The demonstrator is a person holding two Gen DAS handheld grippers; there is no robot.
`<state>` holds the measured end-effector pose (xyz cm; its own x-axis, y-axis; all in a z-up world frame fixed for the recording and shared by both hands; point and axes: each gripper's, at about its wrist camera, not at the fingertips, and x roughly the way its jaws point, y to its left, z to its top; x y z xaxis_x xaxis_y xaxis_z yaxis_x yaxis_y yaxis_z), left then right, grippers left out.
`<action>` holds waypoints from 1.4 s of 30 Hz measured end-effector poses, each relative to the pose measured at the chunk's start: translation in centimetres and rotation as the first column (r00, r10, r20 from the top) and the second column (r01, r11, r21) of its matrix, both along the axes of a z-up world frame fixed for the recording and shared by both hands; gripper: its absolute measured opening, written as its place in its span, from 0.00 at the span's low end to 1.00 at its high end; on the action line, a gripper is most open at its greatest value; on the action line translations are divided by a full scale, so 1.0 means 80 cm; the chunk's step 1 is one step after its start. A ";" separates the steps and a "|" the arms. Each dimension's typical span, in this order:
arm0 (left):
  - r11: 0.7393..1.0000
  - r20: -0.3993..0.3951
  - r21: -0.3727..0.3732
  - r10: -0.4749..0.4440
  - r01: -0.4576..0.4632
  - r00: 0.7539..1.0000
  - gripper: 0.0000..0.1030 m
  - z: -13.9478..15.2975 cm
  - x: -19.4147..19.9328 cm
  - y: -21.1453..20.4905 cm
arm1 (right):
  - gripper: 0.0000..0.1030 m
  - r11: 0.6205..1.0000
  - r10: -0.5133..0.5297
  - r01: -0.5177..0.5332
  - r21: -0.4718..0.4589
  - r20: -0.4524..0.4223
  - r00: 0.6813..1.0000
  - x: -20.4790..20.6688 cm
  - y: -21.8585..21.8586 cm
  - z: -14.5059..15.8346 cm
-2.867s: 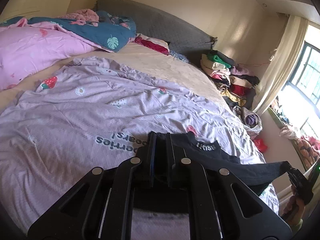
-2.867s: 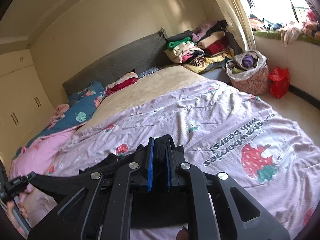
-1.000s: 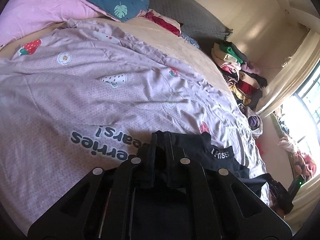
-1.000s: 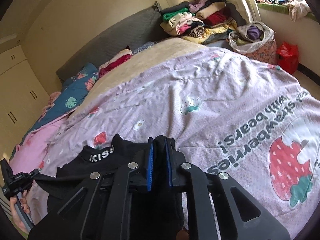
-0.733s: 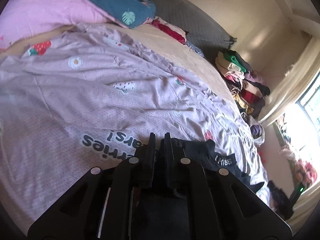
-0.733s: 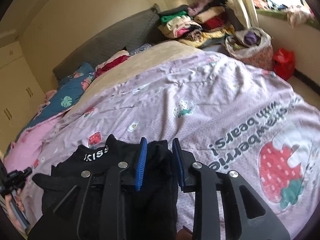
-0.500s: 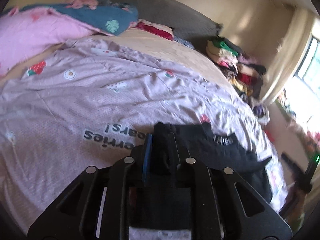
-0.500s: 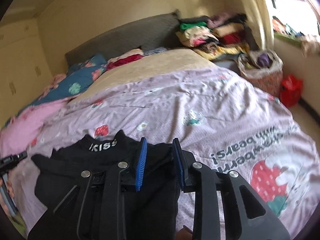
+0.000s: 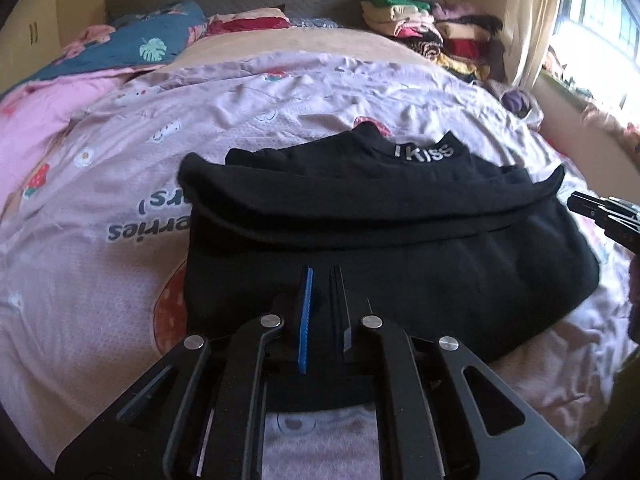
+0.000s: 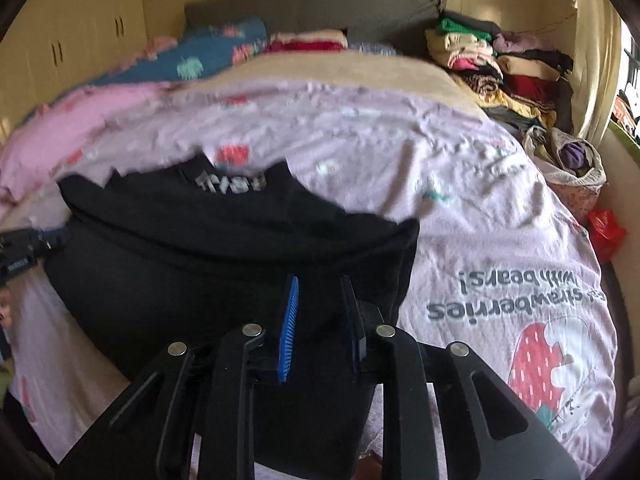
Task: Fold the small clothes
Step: 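Withdraw both open grippers from the folded shirt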
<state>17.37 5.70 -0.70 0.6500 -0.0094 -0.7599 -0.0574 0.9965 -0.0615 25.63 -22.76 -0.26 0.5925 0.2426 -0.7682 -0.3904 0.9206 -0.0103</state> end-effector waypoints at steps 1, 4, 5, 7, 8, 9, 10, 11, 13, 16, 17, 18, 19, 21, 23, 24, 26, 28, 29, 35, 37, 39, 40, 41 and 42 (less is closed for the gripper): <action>1.000 -0.006 0.006 0.001 -0.001 1.000 0.03 -0.002 0.002 0.000 | 0.19 1.000 -0.002 0.002 0.000 -0.010 1.000 0.003 0.000 -0.005; 1.000 -0.028 0.019 0.008 -0.008 1.000 0.03 -0.011 0.017 0.005 | 0.19 1.000 -0.019 0.018 -0.014 -0.039 0.999 0.013 0.001 -0.022; 1.000 -0.030 0.022 0.013 -0.012 0.999 0.03 -0.013 0.023 0.009 | 0.19 1.000 -0.023 0.022 -0.017 -0.042 0.999 0.016 0.001 -0.026; 1.000 -0.031 0.027 0.014 -0.013 0.999 0.03 -0.014 0.032 0.011 | 0.19 1.000 -0.025 0.024 -0.013 -0.041 0.999 0.025 0.004 -0.031; 0.999 -0.029 0.035 0.013 -0.012 0.999 0.03 -0.014 0.038 0.013 | 0.19 1.000 -0.026 0.026 -0.007 -0.039 0.999 0.028 0.006 -0.032; 0.999 -0.030 0.040 0.013 -0.012 0.999 0.03 -0.013 0.043 0.012 | 0.19 0.999 -0.031 0.031 0.006 -0.037 0.999 0.031 0.006 -0.032; 0.999 -0.031 0.043 0.016 -0.014 0.999 0.03 -0.013 0.048 0.014 | 0.19 0.999 -0.037 0.039 0.032 -0.042 0.998 0.037 0.006 -0.034; 0.999 -0.032 0.041 0.018 -0.017 0.999 0.03 -0.013 0.055 0.017 | 0.19 0.998 -0.041 0.043 0.048 -0.047 0.998 0.040 0.004 -0.036; 0.999 -0.033 0.038 0.024 -0.023 0.999 0.03 -0.012 0.067 0.022 | 0.19 0.996 -0.054 0.058 0.073 -0.051 0.997 0.046 0.002 -0.038; 0.999 -0.034 0.032 0.044 -0.043 0.998 0.03 -0.010 0.083 0.031 | 0.18 0.990 -0.082 0.087 0.113 -0.044 0.996 0.055 -0.002 -0.032; 0.998 -0.032 0.028 0.051 -0.050 0.998 0.03 -0.009 0.089 0.035 | 0.18 0.987 -0.092 0.096 0.128 -0.041 0.995 0.058 -0.004 -0.030; 0.998 -0.031 0.028 0.058 -0.058 0.998 0.03 -0.009 0.092 0.037 | 0.18 0.983 -0.105 0.110 0.145 -0.040 0.994 0.063 -0.007 -0.029; 0.997 -0.031 0.026 0.068 -0.067 0.997 0.03 -0.008 0.096 0.040 | 0.17 0.981 -0.117 0.121 0.152 -0.039 0.992 0.066 -0.009 -0.029; 0.996 -0.028 0.017 0.085 -0.085 0.996 0.03 -0.006 0.104 0.046 | 0.16 0.976 -0.145 0.149 0.157 -0.038 0.989 0.072 -0.014 -0.030; 0.994 -0.021 0.005 0.107 -0.107 0.994 0.03 -0.003 0.111 0.054 | 0.16 0.972 -0.176 0.177 0.155 -0.022 0.984 0.077 -0.019 -0.028; 0.993 -0.019 0.000 0.115 -0.115 0.993 0.03 -0.001 0.114 0.057 | 0.16 0.970 -0.187 0.187 0.154 -0.013 0.982 0.078 -0.021 -0.026; 0.990 -0.003 -0.009 0.140 -0.141 0.990 0.03 0.004 0.117 0.067 | 0.16 0.964 -0.213 0.209 0.166 0.004 0.977 0.080 -0.027 -0.023; 0.986 0.015 -0.026 0.167 -0.167 0.986 0.03 0.010 0.117 0.078 | 0.16 0.958 -0.240 0.233 0.168 0.022 0.970 0.079 -0.034 -0.018; 0.983 0.025 -0.038 0.181 -0.179 0.983 0.03 0.012 0.115 0.084 | 0.17 0.957 -0.248 0.240 0.163 0.031 0.968 0.079 -0.037 -0.017; 0.966 0.028 -0.102 0.241 -0.237 0.970 0.37 0.008 0.101 0.117 | 0.48 0.958 -0.267 0.261 0.122 0.040 0.963 0.077 -0.050 -0.013; 0.966 0.019 -0.101 0.240 -0.237 0.971 0.42 0.003 0.101 0.118 | 0.48 0.958 -0.272 0.267 0.107 0.036 0.962 0.077 -0.051 -0.016; 0.968 0.004 -0.107 0.229 -0.228 0.973 0.42 -0.004 0.105 0.117 | 0.48 0.960 -0.265 0.261 0.106 0.027 0.964 0.078 -0.049 -0.020; 0.969 -0.001 -0.107 0.224 -0.223 0.975 0.42 -0.006 0.106 0.116 | 0.48 0.962 -0.256 0.252 0.102 0.025 0.966 0.079 -0.047 -0.022; 0.971 -0.003 -0.105 0.214 -0.213 0.977 0.42 -0.009 0.108 0.113 | 0.47 0.964 -0.249 0.245 0.100 0.026 0.968 0.079 -0.046 -0.024; 0.974 -0.001 -0.099 0.206 -0.205 0.979 0.41 -0.010 0.108 0.110 | 0.43 0.966 -0.241 0.238 0.099 0.027 0.970 0.079 -0.044 -0.025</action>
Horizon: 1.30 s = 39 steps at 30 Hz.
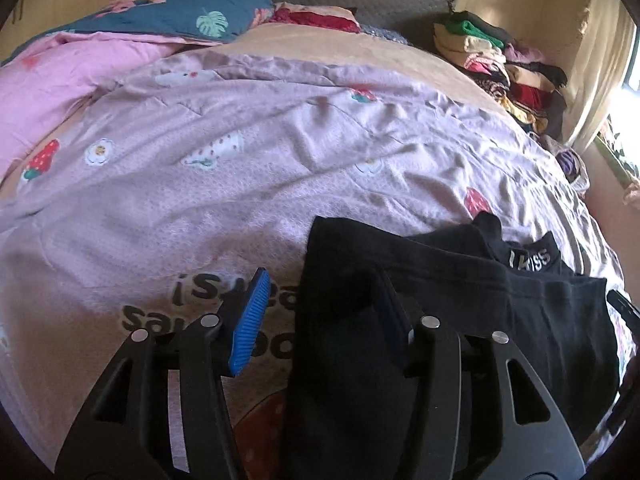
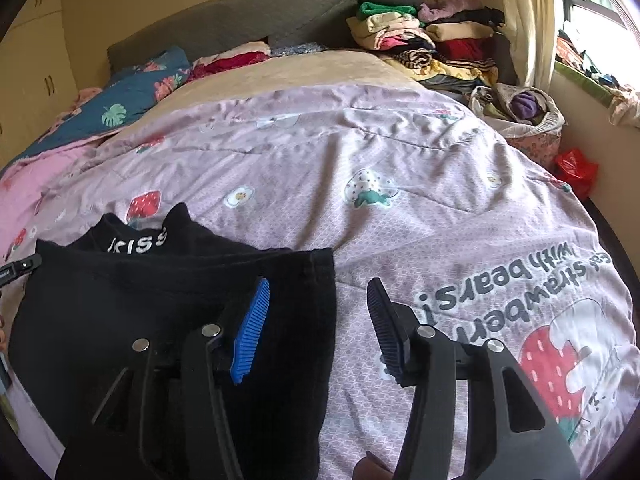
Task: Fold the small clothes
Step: 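Withdraw both open grippers from the folded shirt, then position both open grippers at the side edge of the folded black shirt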
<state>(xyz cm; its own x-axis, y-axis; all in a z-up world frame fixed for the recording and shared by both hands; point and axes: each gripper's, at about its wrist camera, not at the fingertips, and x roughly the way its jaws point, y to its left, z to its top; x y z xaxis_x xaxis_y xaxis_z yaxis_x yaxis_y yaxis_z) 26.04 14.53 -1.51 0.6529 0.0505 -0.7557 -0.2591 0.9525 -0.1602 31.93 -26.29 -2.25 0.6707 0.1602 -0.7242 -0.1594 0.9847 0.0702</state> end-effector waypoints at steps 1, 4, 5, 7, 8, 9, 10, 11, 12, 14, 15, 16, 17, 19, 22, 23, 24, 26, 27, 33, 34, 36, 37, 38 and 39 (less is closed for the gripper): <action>1.000 0.003 0.009 -0.008 0.008 1.000 0.31 0.000 0.001 -0.003 | 0.31 1.000 0.007 -0.007 -0.003 -0.003 1.000 0.001 0.002 -0.002; 1.000 0.024 0.019 -0.023 0.023 0.999 0.07 0.001 -0.002 -0.010 | 0.07 1.000 0.025 -0.025 0.003 -0.015 1.000 0.002 0.003 -0.006; 1.000 0.032 0.019 -0.024 0.023 0.999 0.05 0.003 -0.004 -0.010 | 0.00 0.999 0.033 -0.033 0.004 -0.019 0.999 0.002 0.004 -0.006; 0.999 0.058 0.026 -0.025 0.023 0.998 0.04 0.009 -0.010 -0.012 | 0.00 0.999 0.041 -0.041 0.012 -0.011 0.999 -0.001 0.005 -0.001; 0.999 0.068 0.032 -0.025 0.023 0.997 0.04 0.013 -0.012 -0.013 | 0.00 0.999 0.047 -0.047 0.018 -0.002 0.999 -0.003 0.005 0.003; 0.999 0.078 0.035 -0.025 0.023 0.997 0.04 0.017 -0.015 -0.013 | 0.00 0.999 0.049 -0.050 0.020 0.011 0.999 -0.006 0.005 0.007; 0.999 0.091 0.038 -0.027 0.024 0.995 0.04 0.022 -0.018 -0.013 | 0.00 0.999 0.047 -0.048 0.026 0.034 0.998 -0.009 0.003 0.015; 0.999 0.105 0.041 -0.027 0.023 0.994 0.03 0.027 -0.021 -0.012 | 0.00 0.998 0.043 -0.044 0.035 0.051 0.998 -0.011 0.001 0.021; 0.999 0.126 0.038 -0.024 0.019 0.992 0.03 0.035 -0.025 -0.011 | 0.00 0.998 0.034 -0.038 0.051 0.074 0.997 -0.015 -0.003 0.029; 1.000 0.146 0.028 -0.017 0.014 0.989 0.03 0.045 -0.028 -0.008 | 0.00 0.998 0.014 -0.021 0.067 0.109 0.994 -0.018 -0.009 0.041; 1.000 0.157 0.022 -0.013 0.010 0.988 0.03 0.050 -0.029 -0.006 | 0.00 0.997 0.000 -0.009 0.074 0.126 0.992 -0.018 -0.013 0.045; 1.000 0.162 0.016 -0.015 0.012 0.987 0.03 0.053 -0.029 -0.005 | 0.00 0.997 -0.020 0.009 0.078 0.142 0.990 -0.018 -0.018 0.048; 1.000 0.163 0.013 -0.016 0.014 0.987 0.03 0.055 -0.028 -0.005 | 0.00 0.998 -0.022 0.013 0.068 0.142 0.990 -0.017 -0.021 0.047; 1.000 0.158 0.019 -0.022 0.019 0.987 0.03 0.055 -0.026 -0.008 | 0.03 0.998 -0.006 0.002 0.055 0.074 0.997 -0.006 -0.022 0.034; 1.000 0.149 0.016 -0.021 0.019 0.989 0.03 0.050 -0.025 -0.007 | 0.42 0.998 -0.018 0.019 0.060 -0.012 1.000 0.005 -0.019 0.010; 1.000 0.145 0.009 -0.019 0.018 0.989 0.03 0.047 -0.024 -0.007 | 0.53 0.998 0.000 0.003 0.063 -0.041 0.999 0.007 -0.015 0.003; 1.000 0.142 0.004 -0.017 0.017 0.990 0.03 0.044 -0.023 -0.006 | 0.54 0.999 0.012 -0.009 0.052 -0.054 0.998 0.008 -0.010 -0.003; 1.000 0.139 0.001 -0.013 0.013 0.990 0.03 0.040 -0.024 -0.005 | 0.39 1.000 0.029 -0.029 0.007 -0.053 0.998 0.007 0.002 -0.010; 1.000 0.137 -0.002 -0.010 0.010 0.991 0.03 0.038 -0.024 -0.004 | 0.24 0.999 0.038 -0.038 -0.001 -0.051 0.998 0.007 0.006 -0.010; 1.000 0.159 -0.007 -0.001 0.002 0.987 0.03 0.043 -0.030 -0.001 | 0.06 0.997 0.032 -0.037 0.070 0.078 0.996 -0.012 -0.003 0.029; 1.000 0.165 -0.001 -0.001 0.001 0.986 0.03 0.046 -0.031 -0.001 | 0.06 0.996 0.028 -0.035 0.076 0.098 0.995 -0.013 -0.004 0.036; 1.000 0.174 0.012 0.003 -0.006 0.985 0.03 0.050 -0.031 -0.001 | 0.06 0.997 0.016 -0.026 0.072 0.131 0.991 -0.010 -0.006 0.046; 1.000 0.174 0.013 0.006 -0.009 0.985 0.03 0.051 -0.030 0.000 | 0.06 0.997 0.012 -0.022 0.073 0.142 0.990 -0.008 -0.007 0.050; 1.000 0.174 0.016 0.011 -0.014 0.985 0.03 0.051 -0.029 0.002 | 0.06 0.997 0.009 -0.020 0.074 0.143 0.990 -0.006 -0.008 0.050; 1.000 0.172 0.020 0.016 -0.020 0.985 0.03 0.051 -0.028 0.003 | 0.06 0.997 0.006 -0.015 0.069 0.134 0.991 -0.003 -0.008 0.046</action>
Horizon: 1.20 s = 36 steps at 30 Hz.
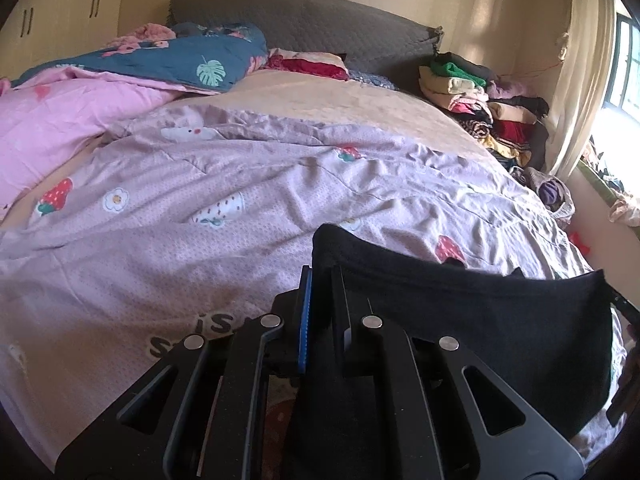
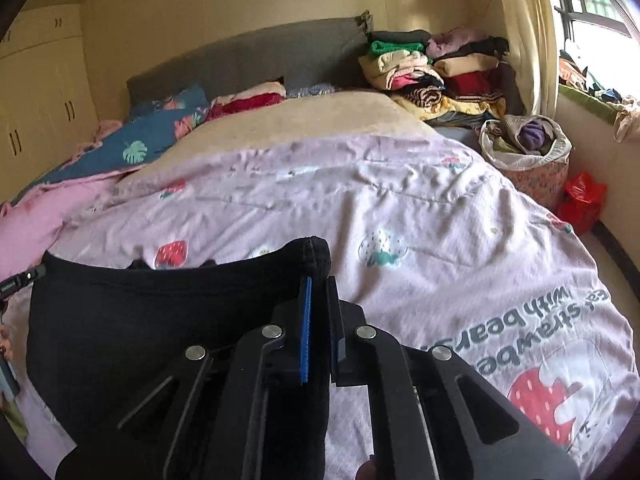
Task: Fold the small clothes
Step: 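Position both open grippers at the side edge of the folded black shirt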
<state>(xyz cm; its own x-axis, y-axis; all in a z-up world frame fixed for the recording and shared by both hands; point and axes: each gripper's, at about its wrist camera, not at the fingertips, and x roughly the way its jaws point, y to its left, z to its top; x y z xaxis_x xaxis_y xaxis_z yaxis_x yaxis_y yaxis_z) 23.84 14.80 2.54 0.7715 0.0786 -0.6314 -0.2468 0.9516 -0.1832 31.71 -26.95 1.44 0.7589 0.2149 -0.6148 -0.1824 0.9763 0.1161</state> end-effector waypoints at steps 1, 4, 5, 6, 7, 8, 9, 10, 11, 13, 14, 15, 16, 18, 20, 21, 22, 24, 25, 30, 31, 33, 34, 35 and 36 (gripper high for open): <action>1.000 -0.005 0.005 0.003 -0.003 1.000 0.02 -0.002 0.002 0.001 | 0.06 1.000 -0.005 0.005 -0.007 -0.016 1.000 0.003 0.000 -0.006; 1.000 -0.021 0.010 0.017 -0.016 1.000 0.00 -0.011 0.007 0.003 | 0.06 0.999 -0.018 0.016 -0.032 -0.053 0.998 0.011 0.003 -0.020; 1.000 -0.025 0.004 0.018 -0.018 1.000 0.00 -0.014 0.007 0.004 | 0.06 0.999 -0.019 0.017 -0.037 -0.059 0.998 0.012 0.004 -0.024; 1.000 -0.035 -0.002 0.020 -0.020 0.999 0.00 -0.018 0.009 0.005 | 0.06 0.999 -0.021 0.018 -0.039 -0.060 0.998 0.012 0.005 -0.026; 1.000 -0.041 -0.002 0.021 -0.021 0.999 0.00 -0.021 0.009 0.004 | 0.06 0.999 -0.024 0.021 -0.047 -0.064 0.998 0.014 0.007 -0.030; 1.000 -0.049 0.003 0.023 -0.022 0.999 0.00 -0.025 0.010 0.004 | 0.06 0.998 -0.024 0.021 -0.054 -0.068 0.997 0.013 0.008 -0.032; 1.000 -0.052 0.002 0.024 -0.024 0.998 0.00 -0.027 0.010 0.005 | 0.06 0.998 -0.028 0.023 -0.062 -0.073 0.997 0.015 0.009 -0.034; 1.000 -0.054 -0.003 0.025 -0.025 0.998 0.00 -0.028 0.009 0.006 | 0.06 0.997 -0.030 0.024 -0.068 -0.078 0.997 0.015 0.010 -0.036; 1.000 -0.055 -0.007 0.026 -0.026 0.998 0.00 -0.029 0.008 0.007 | 0.07 0.997 -0.034 0.028 -0.078 -0.080 0.996 0.016 0.011 -0.036; 0.999 -0.056 0.000 0.037 -0.037 0.998 0.00 -0.028 0.006 0.009 | 0.08 0.990 -0.074 0.065 -0.124 -0.068 0.995 0.015 0.010 -0.035; 0.999 -0.056 0.009 0.052 -0.052 0.997 0.00 -0.027 0.004 0.011 | 0.14 0.988 -0.082 0.071 -0.137 -0.073 0.994 0.016 0.009 -0.035; 0.998 -0.056 0.005 0.056 -0.056 0.997 0.00 -0.026 0.003 0.012 | 0.15 0.988 -0.085 0.074 -0.135 -0.077 0.993 0.016 0.006 -0.036; 0.998 -0.057 -0.002 0.061 -0.061 0.997 0.00 -0.025 0.000 0.014 | 0.16 0.989 -0.093 0.083 -0.124 -0.080 0.992 0.016 0.002 -0.035; 0.998 -0.052 0.008 0.067 -0.067 0.996 0.00 -0.021 -0.005 0.013 | 0.23 0.990 -0.096 0.087 -0.108 -0.082 0.992 0.013 -0.001 -0.030; 0.998 -0.047 0.014 0.061 -0.060 0.997 0.01 -0.017 -0.011 0.009 | 0.34 0.992 -0.089 0.082 -0.099 -0.068 0.994 0.007 -0.001 -0.023; 0.999 -0.048 0.012 0.053 -0.053 0.997 0.05 -0.016 -0.016 0.006 | 0.34 0.992 -0.085 0.079 -0.096 -0.062 0.994 0.004 0.000 -0.019; 0.999 -0.050 0.011 0.054 -0.053 0.997 0.12 -0.015 -0.019 0.005 | 0.36 0.993 -0.078 0.072 -0.090 -0.059 0.995 -0.001 0.002 -0.015; 0.999 -0.050 0.006 0.050 -0.049 0.998 0.18 -0.013 -0.027 0.001 | 0.42 0.994 -0.069 0.064 -0.086 -0.050 0.996 -0.009 0.005 -0.008; 0.999 -0.050 0.003 0.046 -0.046 0.998 0.22 -0.013 -0.030 -0.002 | 0.44 0.994 -0.062 0.058 -0.088 -0.042 0.997 -0.015 0.008 -0.003; 1.000 -0.059 0.002 0.004 -0.004 0.998 0.34 -0.011 -0.048 -0.025 | 0.53 0.997 -0.012 0.009 -0.074 -0.032 0.999 -0.040 0.021 0.013; 1.000 -0.059 0.010 -0.007 0.007 0.998 0.39 -0.009 -0.051 -0.031 | 0.53 0.998 0.004 -0.007 -0.070 -0.031 1.000 -0.046 0.025 0.017; 0.999 -0.059 0.024 -0.022 0.024 0.998 0.45 -0.006 -0.057 -0.042 | 0.59 0.997 0.022 -0.024 -0.076 -0.023 0.999 -0.055 0.032 0.022; 0.999 -0.059 0.027 -0.031 0.032 0.998 0.50 -0.004 -0.059 -0.047 | 0.62 0.996 0.031 -0.032 -0.078 -0.016 0.999 -0.061 0.035 0.026; 0.999 -0.057 0.028 -0.040 0.042 0.998 0.53 -0.002 -0.062 -0.052 | 0.62 0.997 0.038 -0.039 -0.072 -0.014 0.999 -0.068 0.037 0.028; 0.998 -0.057 0.026 -0.055 0.056 0.997 0.59 -0.001 -0.065 -0.059 | 0.64 0.997 0.044 -0.045 -0.058 -0.014 0.999 -0.077 0.038 0.028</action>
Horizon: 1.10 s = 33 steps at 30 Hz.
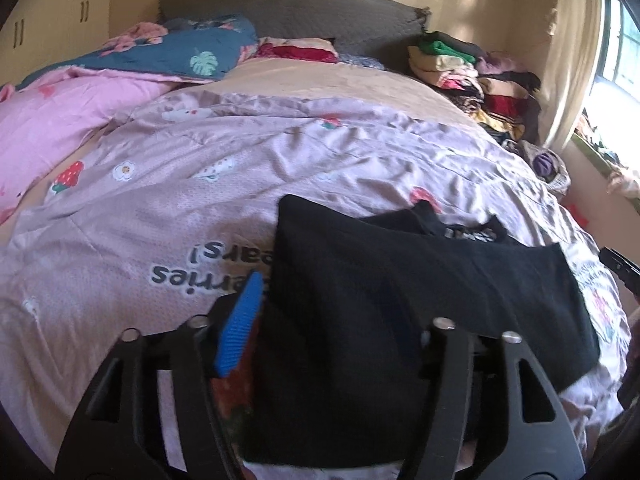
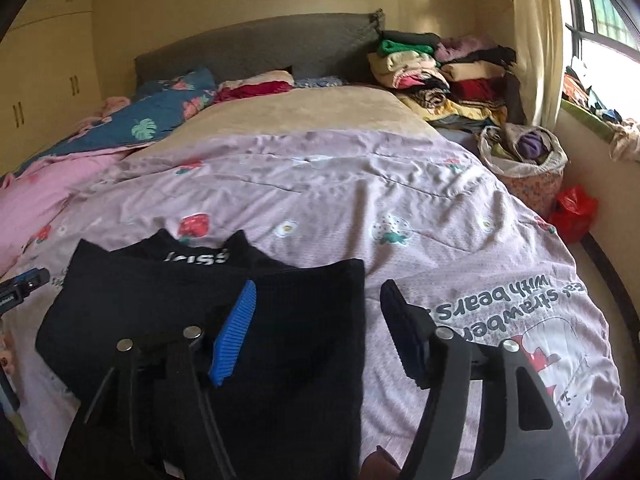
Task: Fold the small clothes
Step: 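Position both open grippers at the side edge of the folded black shirt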
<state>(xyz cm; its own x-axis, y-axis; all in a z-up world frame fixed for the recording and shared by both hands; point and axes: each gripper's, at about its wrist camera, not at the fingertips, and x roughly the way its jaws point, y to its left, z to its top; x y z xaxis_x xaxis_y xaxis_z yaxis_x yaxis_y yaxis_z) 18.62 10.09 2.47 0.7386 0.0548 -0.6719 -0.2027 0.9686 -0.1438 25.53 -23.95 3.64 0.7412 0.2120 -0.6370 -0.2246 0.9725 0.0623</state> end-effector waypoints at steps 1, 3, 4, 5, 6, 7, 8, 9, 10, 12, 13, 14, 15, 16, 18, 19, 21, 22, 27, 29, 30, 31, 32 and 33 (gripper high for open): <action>1.000 -0.003 0.000 -0.020 0.020 1.000 0.61 0.001 -0.002 -0.008 | 0.69 1.000 0.010 -0.010 0.005 -0.013 1.000 -0.004 0.003 -0.001; 0.998 -0.013 0.006 -0.055 0.056 0.998 0.66 0.002 -0.003 -0.022 | 0.69 0.999 0.036 -0.036 0.003 -0.022 0.999 -0.011 0.011 -0.001; 0.998 -0.019 0.010 -0.068 0.069 0.997 0.69 0.002 -0.004 -0.029 | 0.70 0.999 0.046 -0.046 -0.002 -0.019 0.999 -0.016 0.018 -0.001; 0.997 -0.025 0.009 -0.080 0.080 0.997 0.71 0.001 -0.004 -0.034 | 0.72 0.998 0.055 -0.055 -0.004 -0.023 0.998 -0.019 0.023 -0.002; 0.995 -0.034 0.006 -0.098 0.098 0.995 0.73 0.000 -0.004 -0.041 | 0.72 0.997 0.075 -0.075 -0.009 -0.030 0.997 -0.024 0.030 -0.003; 0.994 -0.041 0.008 -0.105 0.105 0.994 0.77 -0.001 -0.005 -0.046 | 0.72 0.996 0.092 -0.093 -0.017 -0.037 0.995 -0.027 0.037 -0.006; 0.994 -0.050 0.011 -0.113 0.113 0.992 0.80 -0.003 -0.005 -0.051 | 0.72 0.994 0.104 -0.106 -0.027 -0.043 0.994 -0.031 0.043 -0.009; 0.993 -0.061 0.013 -0.119 0.120 0.991 0.81 -0.006 -0.006 -0.055 | 0.73 0.993 0.111 -0.113 -0.034 -0.048 0.993 -0.034 0.046 -0.012; 0.992 -0.070 0.011 -0.127 0.128 0.989 0.81 -0.009 -0.006 -0.058 | 0.75 0.992 0.116 -0.119 -0.038 -0.060 0.991 -0.038 0.050 -0.016; 0.990 -0.095 0.008 -0.138 0.140 0.986 0.82 -0.017 -0.008 -0.064 | 0.76 0.991 0.128 -0.131 -0.031 -0.085 0.988 -0.044 0.053 -0.026; 0.990 -0.103 0.007 -0.141 0.142 0.985 0.82 -0.021 -0.009 -0.064 | 0.76 0.990 0.131 -0.135 -0.032 -0.101 0.986 -0.048 0.054 -0.033; 0.990 -0.113 0.003 -0.140 0.142 0.984 0.82 -0.025 -0.009 -0.064 | 0.76 0.990 0.129 -0.134 -0.037 -0.109 0.986 -0.051 0.054 -0.038; 0.990 -0.122 0.000 -0.139 0.140 0.983 0.83 -0.029 -0.010 -0.064 | 0.76 0.991 0.122 -0.128 -0.040 -0.121 0.985 -0.054 0.052 -0.043; 0.991 -0.131 -0.007 -0.136 0.136 0.982 0.83 -0.033 -0.010 -0.063 | 0.77 0.992 0.115 -0.121 -0.037 -0.131 0.985 -0.055 0.050 -0.046; 0.991 -0.147 -0.022 -0.132 0.130 0.980 0.83 -0.041 -0.013 -0.059 | 0.78 0.994 0.103 -0.108 -0.027 -0.153 0.983 -0.059 0.046 -0.053; 0.991 -0.152 -0.023 -0.131 0.128 0.980 0.83 -0.044 -0.014 -0.058 | 0.78 0.995 0.091 -0.097 -0.032 -0.172 0.981 -0.060 0.044 -0.059; 0.992 -0.166 -0.024 -0.127 0.125 0.978 0.83 -0.050 -0.016 -0.056 | 0.78 0.996 0.063 -0.074 -0.047 -0.199 0.978 -0.062 0.038 -0.069; 0.992 -0.172 -0.029 -0.127 0.124 0.977 0.83 -0.053 -0.017 -0.055 | 0.78 0.997 0.051 -0.063 -0.050 -0.209 0.977 -0.063 0.035 -0.074; 0.992 -0.182 -0.044 -0.124 0.118 0.976 0.83 -0.063 -0.026 -0.048 | 0.79 0.999 0.003 -0.014 -0.044 -0.229 0.974 -0.069 0.020 -0.086; 0.992 -0.184 -0.048 -0.125 0.118 0.975 0.83 -0.066 -0.028 -0.047 | 0.81 0.999 -0.011 0.003 -0.032 -0.234 0.972 -0.072 0.014 -0.090; 0.992 -0.183 -0.053 -0.125 0.117 0.975 0.84 -0.068 -0.031 -0.045 | 0.81 1.000 -0.015 0.008 -0.029 -0.237 0.972 -0.073 0.013 -0.092; 0.992 -0.182 -0.056 -0.125 0.117 0.975 0.85 -0.068 -0.032 -0.044 | 0.81 1.000 -0.019 0.013 -0.028 -0.237 0.971 -0.075 0.011 -0.094; 0.991 -0.181 -0.058 -0.127 0.118 0.975 0.85 -0.069 -0.035 -0.043 | 0.81 1.000 -0.022 0.016 -0.027 -0.236 0.971 -0.077 0.010 -0.094; 0.991 -0.179 -0.057 -0.127 0.119 0.976 0.85 -0.069 -0.036 -0.043 | 0.81 0.999 -0.025 0.019 -0.027 -0.235 0.972 -0.079 0.009 -0.094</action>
